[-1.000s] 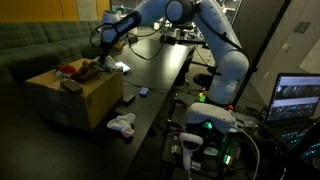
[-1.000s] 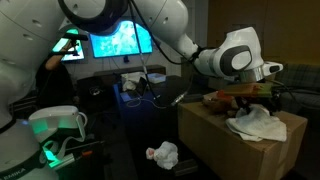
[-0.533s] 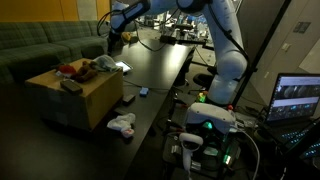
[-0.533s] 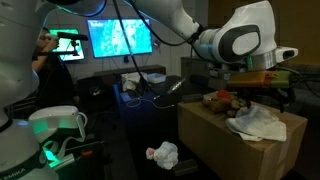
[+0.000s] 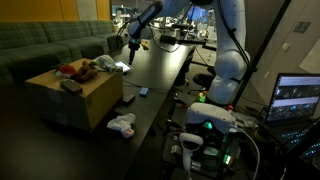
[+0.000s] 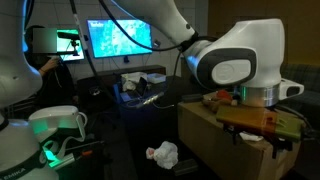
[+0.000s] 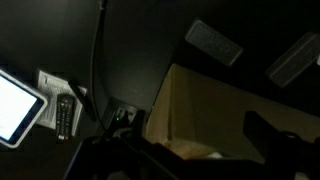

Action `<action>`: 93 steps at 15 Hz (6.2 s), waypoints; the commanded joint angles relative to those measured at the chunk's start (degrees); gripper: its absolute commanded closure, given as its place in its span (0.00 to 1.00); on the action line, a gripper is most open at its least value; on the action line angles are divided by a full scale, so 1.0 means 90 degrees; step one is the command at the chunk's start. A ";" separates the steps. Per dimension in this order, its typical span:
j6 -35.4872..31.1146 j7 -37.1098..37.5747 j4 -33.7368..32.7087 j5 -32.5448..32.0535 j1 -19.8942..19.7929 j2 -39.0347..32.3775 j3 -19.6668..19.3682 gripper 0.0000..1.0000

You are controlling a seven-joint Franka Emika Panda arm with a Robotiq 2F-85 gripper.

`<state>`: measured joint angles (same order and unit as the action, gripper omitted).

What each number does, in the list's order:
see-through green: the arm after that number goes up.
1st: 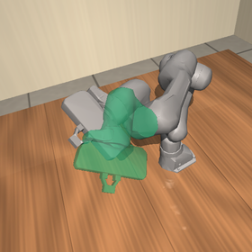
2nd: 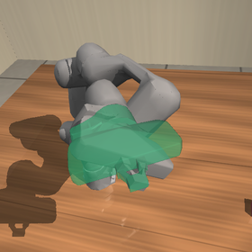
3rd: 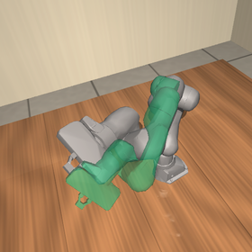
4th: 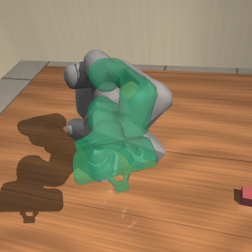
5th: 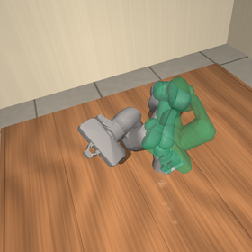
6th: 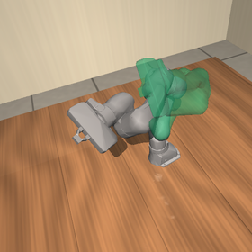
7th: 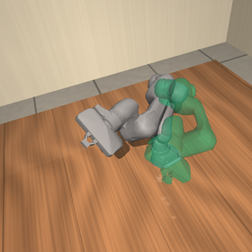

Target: Switch between all the objects on the box and on the table

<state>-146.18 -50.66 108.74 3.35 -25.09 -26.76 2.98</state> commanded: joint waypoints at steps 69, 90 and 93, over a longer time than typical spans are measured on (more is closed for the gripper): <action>-0.1465 0.0461 0.0481 -0.0560 -0.0644 -0.2686 0.1112 0.00; -0.1783 0.0743 -0.0823 -0.0956 0.0087 -0.3903 0.0206 0.28; -0.1477 0.0578 -0.0846 -0.0972 0.0006 -0.3796 0.0281 0.52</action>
<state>-161.77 -45.12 103.14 -3.99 -24.76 -60.19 5.54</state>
